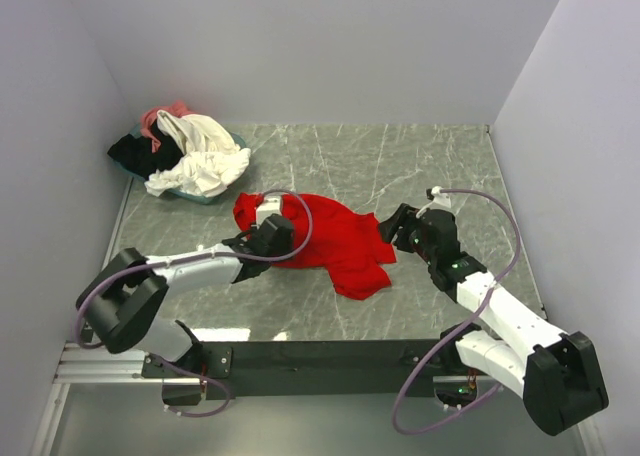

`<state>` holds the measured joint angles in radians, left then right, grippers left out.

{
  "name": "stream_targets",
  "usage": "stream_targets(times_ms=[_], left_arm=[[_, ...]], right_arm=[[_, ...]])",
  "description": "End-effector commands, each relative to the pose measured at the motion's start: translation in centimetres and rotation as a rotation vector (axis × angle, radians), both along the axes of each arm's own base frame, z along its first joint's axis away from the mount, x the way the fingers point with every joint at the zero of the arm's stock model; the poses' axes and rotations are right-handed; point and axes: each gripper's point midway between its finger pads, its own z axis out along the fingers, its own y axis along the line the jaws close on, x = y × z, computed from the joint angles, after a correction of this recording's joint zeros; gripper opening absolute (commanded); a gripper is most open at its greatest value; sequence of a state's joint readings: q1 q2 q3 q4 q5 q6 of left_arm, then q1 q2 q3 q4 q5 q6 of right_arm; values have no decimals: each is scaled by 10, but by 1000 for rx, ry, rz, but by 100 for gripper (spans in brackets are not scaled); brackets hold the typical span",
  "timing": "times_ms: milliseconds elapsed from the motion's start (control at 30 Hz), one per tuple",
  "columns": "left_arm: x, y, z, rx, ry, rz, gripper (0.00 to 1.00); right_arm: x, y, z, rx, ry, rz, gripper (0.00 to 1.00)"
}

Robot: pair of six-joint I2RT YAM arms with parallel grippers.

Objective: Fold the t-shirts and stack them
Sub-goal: Move the tshirt to the center of the board, then flatten the tshirt out

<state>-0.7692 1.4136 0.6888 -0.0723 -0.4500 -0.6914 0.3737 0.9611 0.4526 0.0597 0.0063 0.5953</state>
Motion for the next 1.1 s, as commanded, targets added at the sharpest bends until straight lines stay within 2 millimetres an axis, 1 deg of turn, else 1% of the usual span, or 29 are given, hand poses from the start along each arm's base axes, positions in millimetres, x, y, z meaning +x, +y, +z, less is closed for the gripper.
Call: stream_targets(times_ms=[0, 33, 100, 133, 167, 233, 267, 333, 500, 533, 567, 633, 700, 767, 800, 867, 967, 1000, 1033, 1067], left_arm=[[5, -24, 6, -50, -14, -77, 56], [2, -31, 1, -48, 2, -100, 56], [7, -41, 5, -55, -18, -115, 56], [5, -44, -1, -32, -8, -123, 56], [6, -48, 0, -26, -12, -129, 56], [5, -51, -9, 3, 3, -141, 57], [6, -53, -8, 5, 0, -143, 57], [6, -55, -13, 20, 7, -146, 57], [9, -55, -14, 39, -7, -127, 56], [5, -49, -22, 78, 23, -124, 56], [7, -50, -22, 82, 23, -120, 55], [7, -46, -26, 105, 32, -106, 48], [7, -47, -26, 103, 33, -106, 42], [7, -48, -26, 96, 33, -107, 38], [7, -49, -25, 91, 32, -107, 33], [5, -50, -26, 93, 37, -111, 29], [4, -47, -26, 97, 42, -104, 15], [5, -48, -22, 90, 35, -102, 7], [5, -47, -20, 89, 31, -99, 2], [4, -46, -18, 86, 30, -96, 1]], right_arm=[[3, 5, 4, 19, -17, 5, 68], [3, 5, 4, 19, -18, 6, 68], [5, 5, 4, 19, -17, 3, 69], [6, 5, 4, 18, -16, 3, 68], [6, 6, 1, 16, -10, 5, 69], [6, 6, -1, 15, -5, 5, 68], [6, 6, -3, 12, -1, 6, 68], [7, 6, -3, 12, 0, 6, 68], [7, 7, -3, 12, -3, 7, 69], [8, 6, -3, 12, -3, 6, 68], [8, 6, -3, 12, -5, 4, 68], [8, 6, -2, 11, -7, 5, 68], [7, 6, -4, 10, -4, 6, 69], [7, 6, -6, 7, 1, 7, 68], [7, 6, -7, 4, 4, 9, 69], [8, 6, -9, 1, 11, 10, 68], [9, 7, -14, -7, 26, 9, 69], [9, 7, -15, -11, 31, 10, 68], [10, 7, -18, -17, 43, 10, 68], [10, 7, -21, -22, 53, 12, 69]])
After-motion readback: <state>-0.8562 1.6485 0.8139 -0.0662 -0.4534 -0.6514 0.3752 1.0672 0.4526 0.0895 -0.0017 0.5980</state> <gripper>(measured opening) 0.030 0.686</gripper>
